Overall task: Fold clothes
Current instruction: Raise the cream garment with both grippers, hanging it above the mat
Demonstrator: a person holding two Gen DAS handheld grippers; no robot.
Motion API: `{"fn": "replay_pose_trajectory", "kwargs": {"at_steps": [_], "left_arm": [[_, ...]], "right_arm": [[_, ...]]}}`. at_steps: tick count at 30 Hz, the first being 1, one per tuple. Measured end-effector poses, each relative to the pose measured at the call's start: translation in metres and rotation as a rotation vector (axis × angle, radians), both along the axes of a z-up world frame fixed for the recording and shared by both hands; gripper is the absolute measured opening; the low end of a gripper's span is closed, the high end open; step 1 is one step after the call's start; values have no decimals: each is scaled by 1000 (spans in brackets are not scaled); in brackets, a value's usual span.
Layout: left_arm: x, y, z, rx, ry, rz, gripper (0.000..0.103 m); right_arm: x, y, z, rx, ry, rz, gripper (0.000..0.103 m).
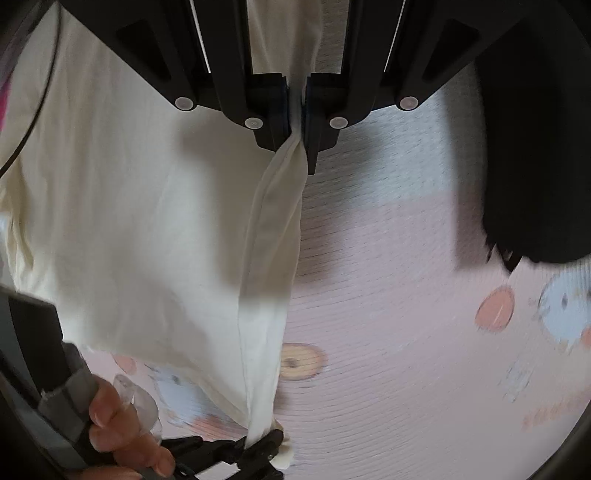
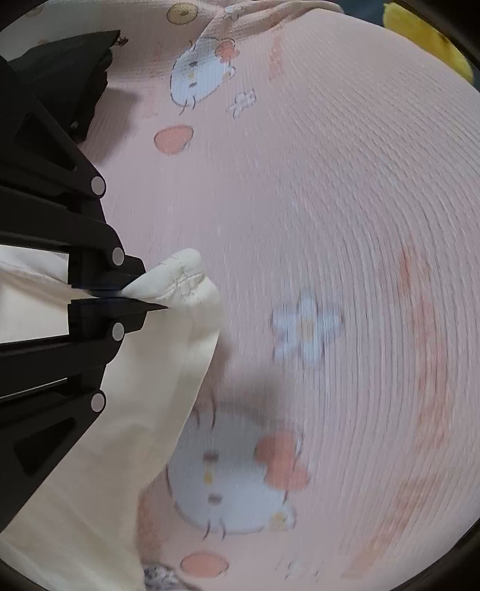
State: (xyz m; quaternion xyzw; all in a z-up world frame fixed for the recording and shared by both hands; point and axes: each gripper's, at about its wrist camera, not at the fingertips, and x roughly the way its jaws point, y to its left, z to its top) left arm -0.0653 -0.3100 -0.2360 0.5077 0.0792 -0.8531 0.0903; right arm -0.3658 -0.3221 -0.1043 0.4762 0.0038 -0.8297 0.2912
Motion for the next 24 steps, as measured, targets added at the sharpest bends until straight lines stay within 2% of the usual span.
{"fn": "replay_pose_trajectory", "kwargs": {"at_steps": [2, 3, 5, 9, 13, 18, 24], "left_arm": [[12, -12, 5, 45, 8, 28, 5], [30, -10, 15, 56, 10, 40, 5], [37, -19, 15, 74, 14, 66, 5], [22, -46, -4, 122, 29, 122, 5], [25, -54, -1, 129, 58, 168, 5], [31, -68, 4, 254, 84, 278, 5], [30, -63, 4, 183, 29, 332, 5]], "right_arm": [[5, -22, -1, 8, 4, 21, 0], [8, -33, -2, 13, 3, 28, 0], [10, -53, -5, 10, -13, 44, 0], [16, -88, -14, 1, -39, 95, 0], [16, -116, -25, 22, -65, 120, 0], [-2, -130, -37, 65, -118, 108, 0], [-15, -141, -55, 85, -191, 117, 1]]}}
